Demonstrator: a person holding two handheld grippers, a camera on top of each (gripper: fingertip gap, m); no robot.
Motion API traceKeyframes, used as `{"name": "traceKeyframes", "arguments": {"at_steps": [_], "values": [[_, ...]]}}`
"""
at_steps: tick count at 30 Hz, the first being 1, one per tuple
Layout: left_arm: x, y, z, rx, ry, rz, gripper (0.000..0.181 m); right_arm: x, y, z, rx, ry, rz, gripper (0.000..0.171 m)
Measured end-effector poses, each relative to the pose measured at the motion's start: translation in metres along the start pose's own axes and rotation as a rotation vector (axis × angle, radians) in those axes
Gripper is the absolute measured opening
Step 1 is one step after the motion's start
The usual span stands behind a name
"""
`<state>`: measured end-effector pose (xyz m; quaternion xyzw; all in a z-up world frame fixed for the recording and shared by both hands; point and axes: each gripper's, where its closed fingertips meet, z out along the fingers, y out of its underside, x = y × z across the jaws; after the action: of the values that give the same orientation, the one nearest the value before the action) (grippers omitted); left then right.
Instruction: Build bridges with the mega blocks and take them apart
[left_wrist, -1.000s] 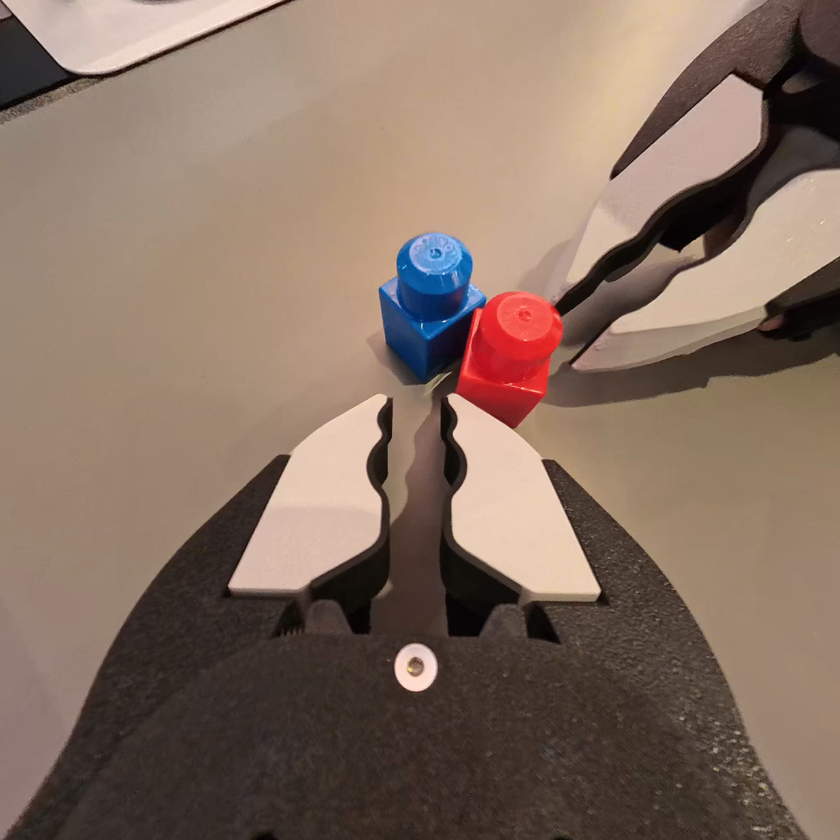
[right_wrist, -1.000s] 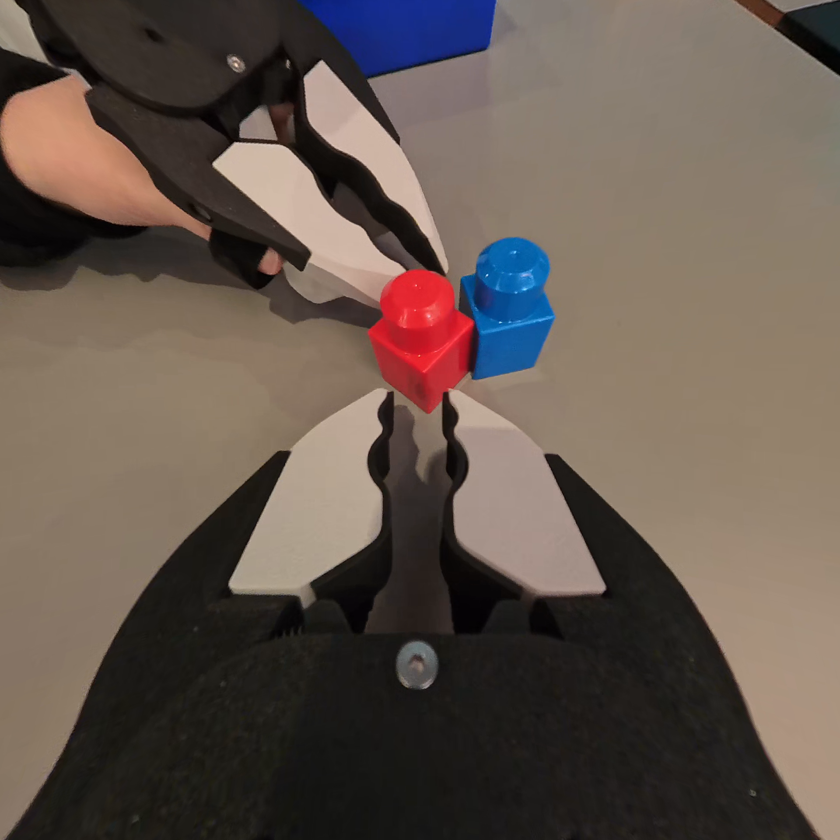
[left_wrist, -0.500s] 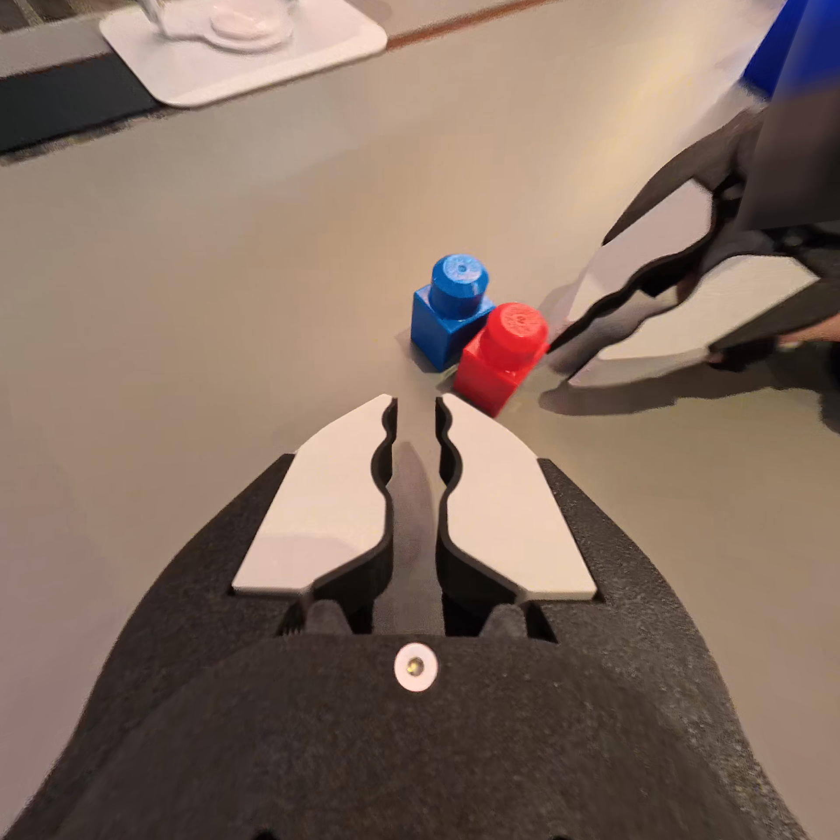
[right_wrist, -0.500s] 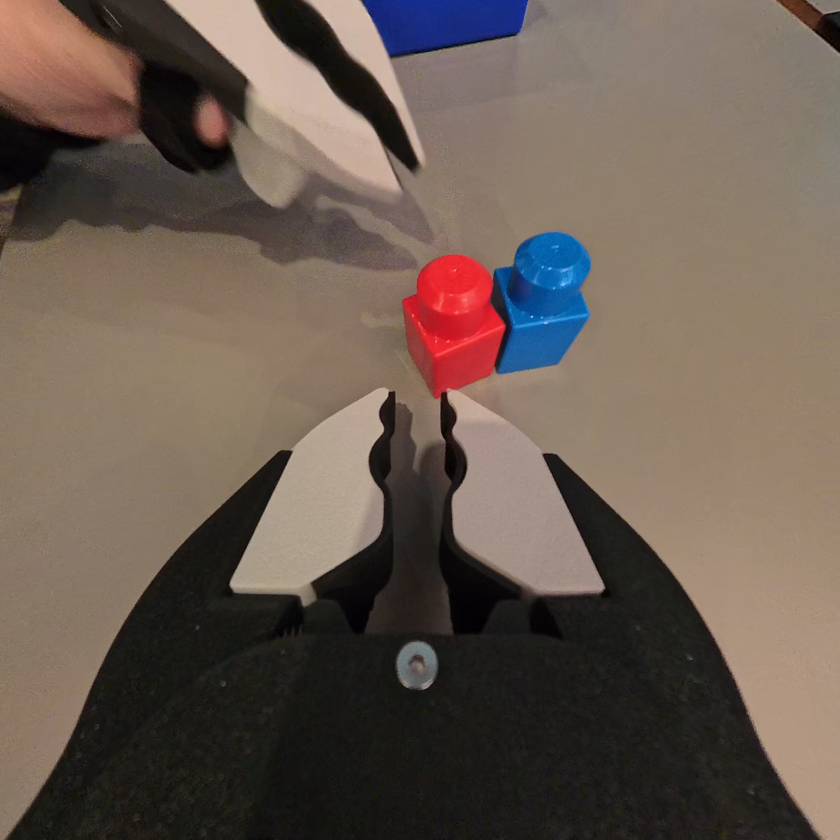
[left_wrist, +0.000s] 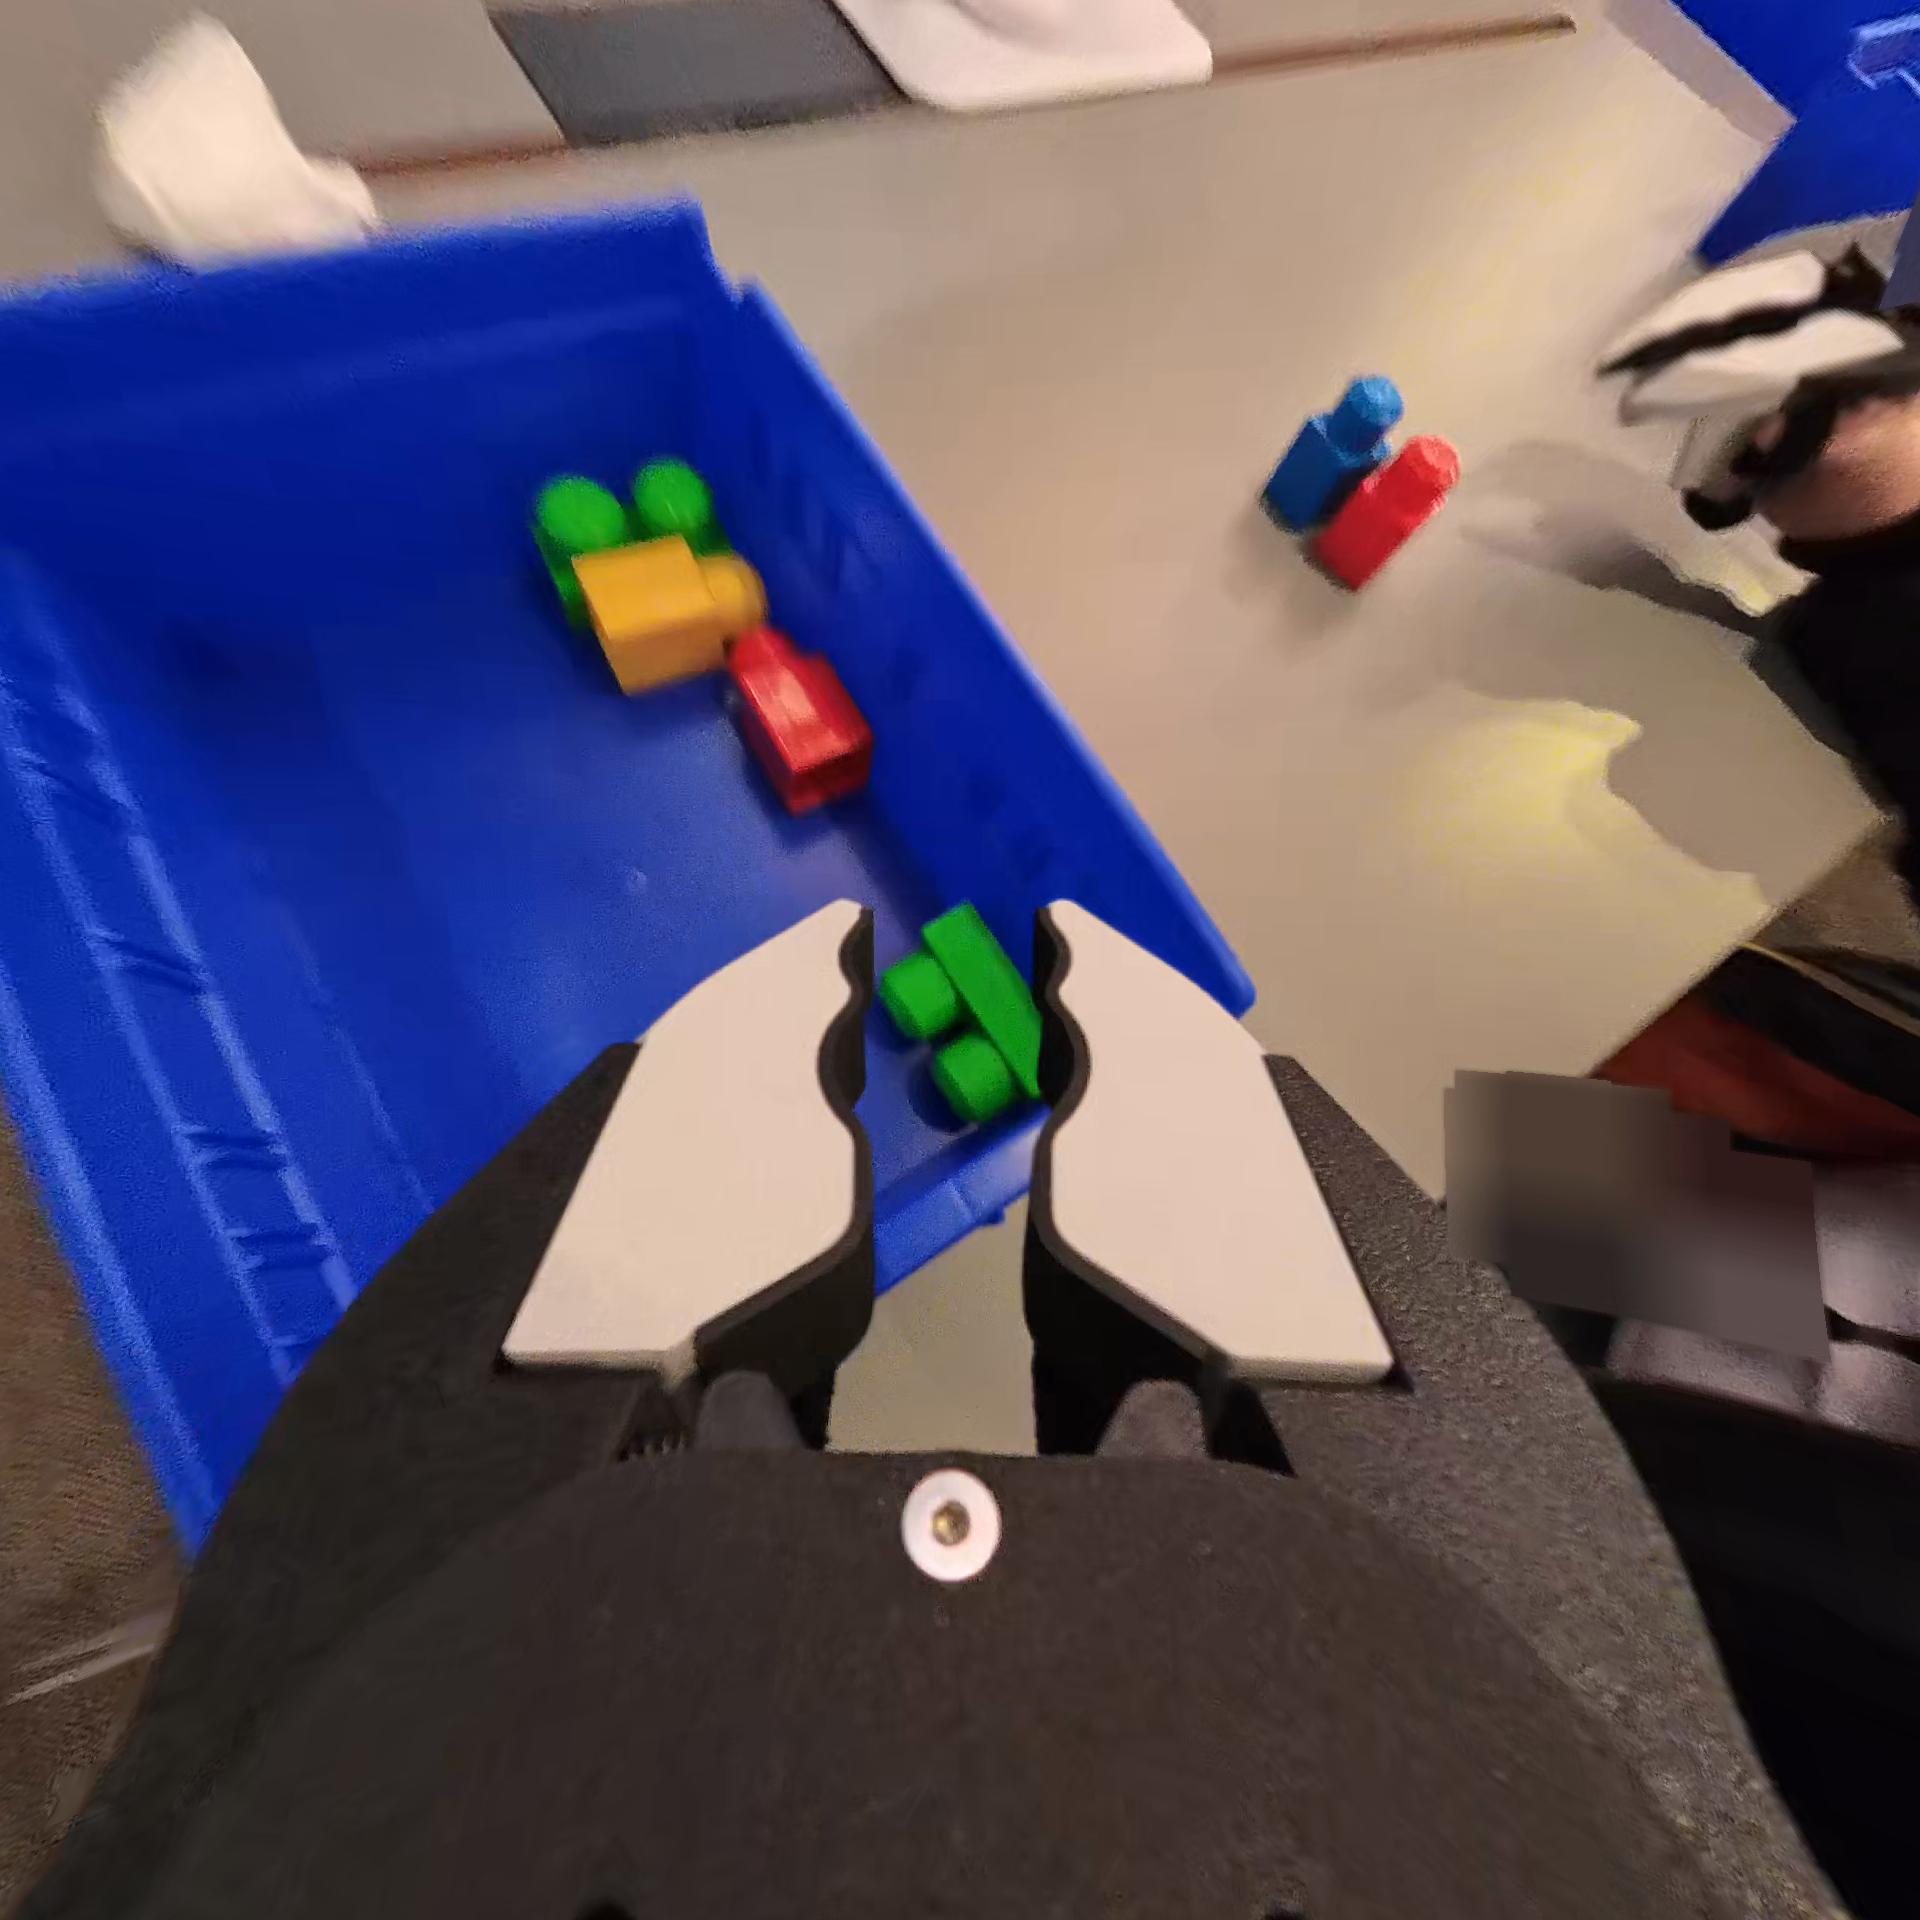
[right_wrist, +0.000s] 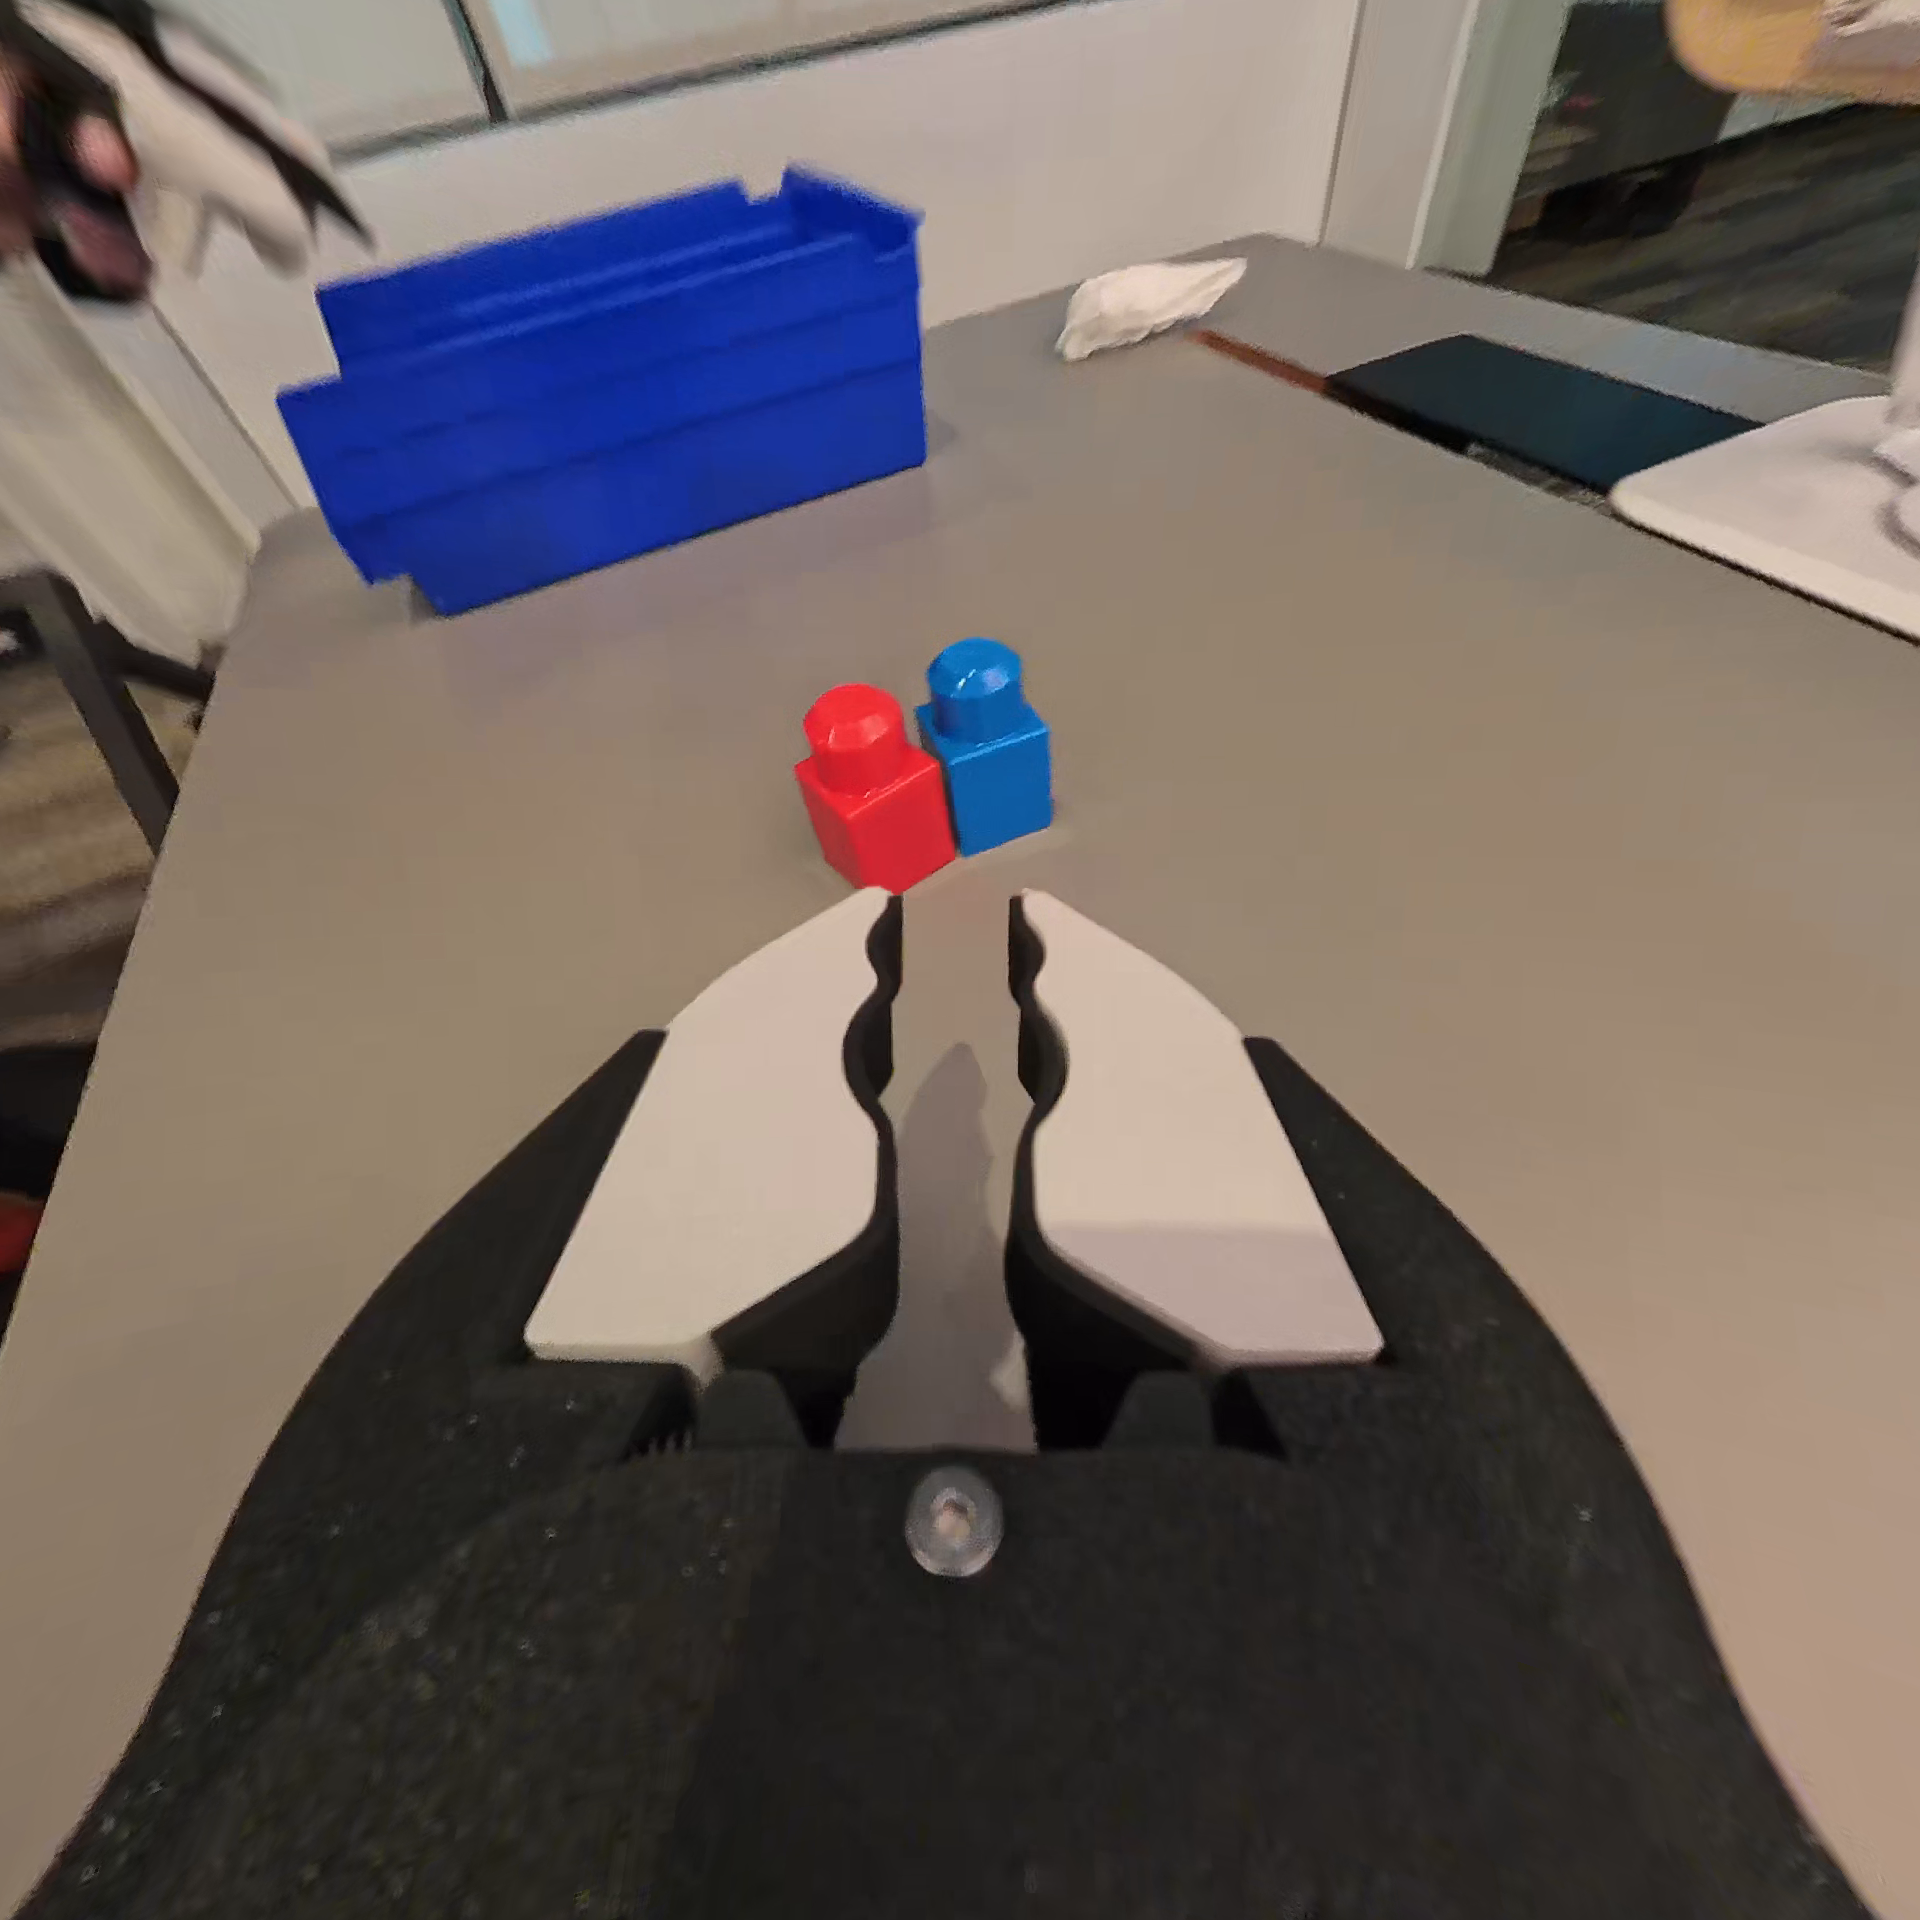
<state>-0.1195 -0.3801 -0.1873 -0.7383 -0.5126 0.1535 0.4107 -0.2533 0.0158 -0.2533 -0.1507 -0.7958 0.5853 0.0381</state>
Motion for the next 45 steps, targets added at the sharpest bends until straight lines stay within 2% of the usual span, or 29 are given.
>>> {"name": "traceKeyframes", "arguments": {"at_steps": [2, 5, 9, 11, 14, 16, 20, 21, 23, 24, 26, 28, 31, 40, 45], "values": [[-0.003, 0.014, 0.010, -0.055, 0.065, 0.000, 0.026, 0.008, -0.007, -0.008, 0.070, 0.013, 0.067, 0.019], [-0.013, 0.042, 0.028, -0.215, 0.064, 0.025, 0.023, 0.020, -0.013, -0.019, 0.159, 0.040, 0.151, 0.019], [-0.011, 0.065, 0.053, -0.370, 0.090, 0.028, 0.021, 0.031, -0.020, -0.032, 0.232, 0.103, 0.153, 0.019], [-0.005, 0.073, 0.063, -0.426, 0.106, 0.013, 0.027, 0.035, -0.015, -0.031, 0.194, 0.144, 0.122, 0.019], [-0.004, 0.071, 0.074, -0.424, 0.093, 0.020, 0.028, 0.030, -0.005, -0.021, 0.120, 0.131, 0.096, 0.019], [-0.011, 0.073, 0.077, -0.469, 0.053, 0.062, 0.039, 0.026, 0.000, -0.014, 0.076, 0.118, 0.071, 0.019], [-0.022, 0.063, 0.083, -0.473, 0.030, 0.092, 0.038, 0.017, 0.002, -0.009, 0.047, 0.092, 0.039, 0.019], [-0.035, 0.061, 0.083, -0.487, -0.022, 0.112, 0.031, 0.015, 0.002, -0.008, 0.049, 0.083, 0.040, 0.019], [-0.051, 0.065, 0.084, -0.540, -0.073, 0.169, 0.035, 0.012, 0.001, -0.008, 0.050, 0.070, 0.040, 0.019], [-0.047, 0.070, 0.083, -0.568, -0.025, 0.122, 0.031, 0.010, 0.000, -0.009, 0.055, 0.063, 0.039, 0.019], [-0.032, 0.066, 0.086, -0.517, 0.102, -0.059, 0.016, 0.006, -0.003, -0.010, 0.070, 0.048, 0.036, 0.019], [-0.020, 0.052, 0.086, -0.420, 0.244, -0.265, 0.033, 0.002, -0.004, -0.009, 0.075, 0.030, 0.037, 0.019], [-0.011, 0.031, 0.078, -0.300, 0.434, -0.533, 0.037, -0.004, -0.003, -0.006, 0.055, 0.013, 0.018, 0.019], [-0.025, 0.078, 0.074, -0.515, 0.314, -0.477, 0.046, -0.017, 0.002, 0.001, 0.011, -0.027, -0.017, 0.020], [-0.014, 0.081, 0.081, -0.541, 0.349, -0.490, 0.045, -0.018, 0.001, 0.001, 0.016, -0.032, -0.013, 0.019]]}}
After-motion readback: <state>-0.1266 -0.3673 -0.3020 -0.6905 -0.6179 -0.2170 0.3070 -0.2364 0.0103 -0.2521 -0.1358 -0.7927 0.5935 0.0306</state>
